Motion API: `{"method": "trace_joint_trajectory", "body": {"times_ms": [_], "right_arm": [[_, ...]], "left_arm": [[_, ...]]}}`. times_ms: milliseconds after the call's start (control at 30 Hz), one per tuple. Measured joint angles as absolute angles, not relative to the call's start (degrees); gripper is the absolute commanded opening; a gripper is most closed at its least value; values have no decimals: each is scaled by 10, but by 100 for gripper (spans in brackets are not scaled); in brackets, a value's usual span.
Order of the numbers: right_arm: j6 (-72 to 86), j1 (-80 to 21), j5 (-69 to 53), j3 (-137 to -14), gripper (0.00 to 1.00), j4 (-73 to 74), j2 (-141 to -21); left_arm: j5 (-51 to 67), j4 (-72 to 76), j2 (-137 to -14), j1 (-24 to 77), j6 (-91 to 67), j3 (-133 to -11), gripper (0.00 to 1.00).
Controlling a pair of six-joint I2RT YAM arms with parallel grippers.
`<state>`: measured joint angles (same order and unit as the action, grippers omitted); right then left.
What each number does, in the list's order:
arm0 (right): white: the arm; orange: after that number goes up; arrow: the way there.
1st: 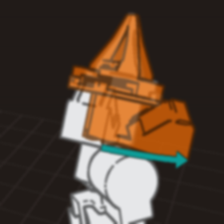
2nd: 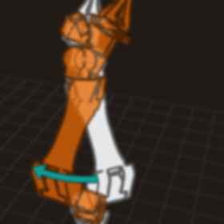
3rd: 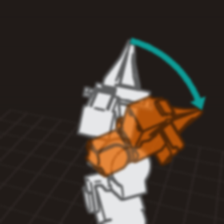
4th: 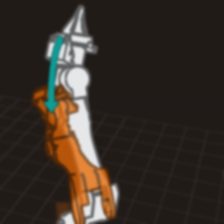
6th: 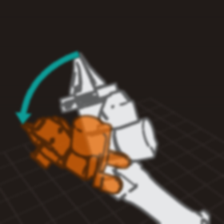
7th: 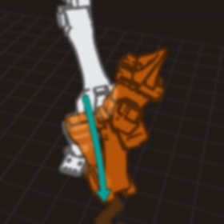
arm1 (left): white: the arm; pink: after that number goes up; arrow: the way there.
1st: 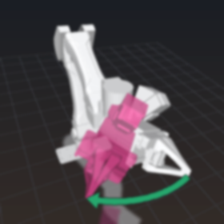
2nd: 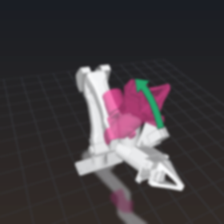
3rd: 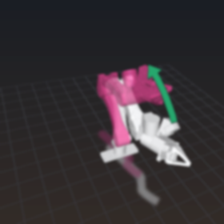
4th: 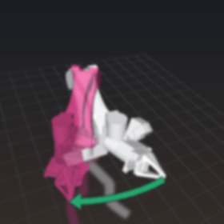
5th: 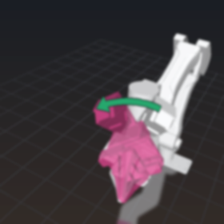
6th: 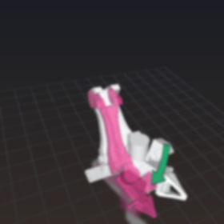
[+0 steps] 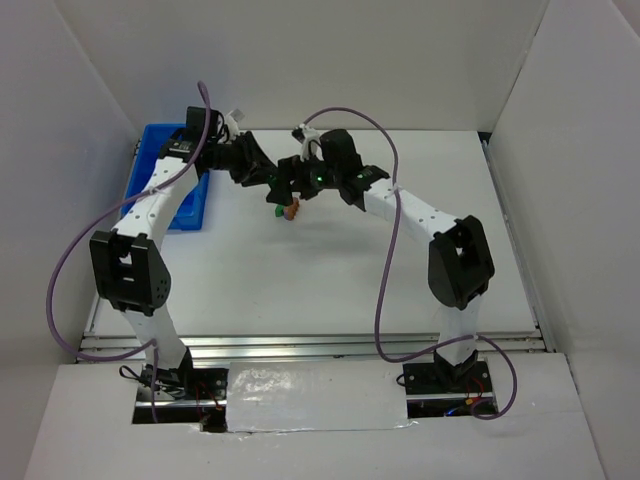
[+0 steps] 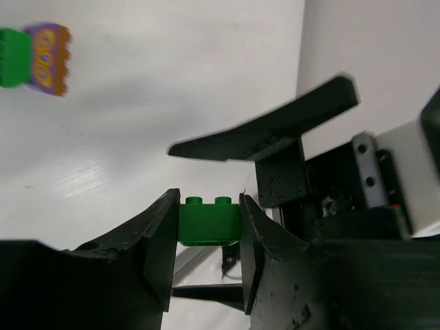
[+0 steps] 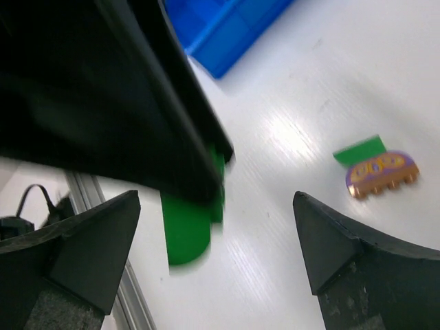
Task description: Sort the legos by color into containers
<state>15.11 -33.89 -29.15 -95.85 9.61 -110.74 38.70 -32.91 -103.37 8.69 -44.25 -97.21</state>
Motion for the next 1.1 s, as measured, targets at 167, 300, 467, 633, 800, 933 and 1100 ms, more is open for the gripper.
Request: {"method": "trace_joint_trajectory", "body": {"times_ms": [167, 300, 467, 633, 800, 933, 1100], "right_arm": [[154, -323, -294, -857, 100, 82, -1034], [154, -308, -294, -806, 100, 75, -963], [154, -288, -300, -750, 100, 60, -889], [156, -267, -314, -709, 100, 51, -869], [162, -248, -328, -694, 100, 47, -869], [167, -243, -337, -694, 100, 37, -868], [169, -243, -342, -694, 100, 34, -868]], "left_arm": [[305, -359, -1037, 51, -415, -995, 0], [239, -375, -1038, -11, -406, -995, 0], [122, -356, -1034, -87, -406, -952, 0], [3, -303, -1024, -138, -409, -851, 0], [-75, -225, -1006, -153, -423, -778, 0], [-82, -187, -1013, -169, -430, -778, 0], [-76, -176, -1023, -200, -440, -788, 0]]}}
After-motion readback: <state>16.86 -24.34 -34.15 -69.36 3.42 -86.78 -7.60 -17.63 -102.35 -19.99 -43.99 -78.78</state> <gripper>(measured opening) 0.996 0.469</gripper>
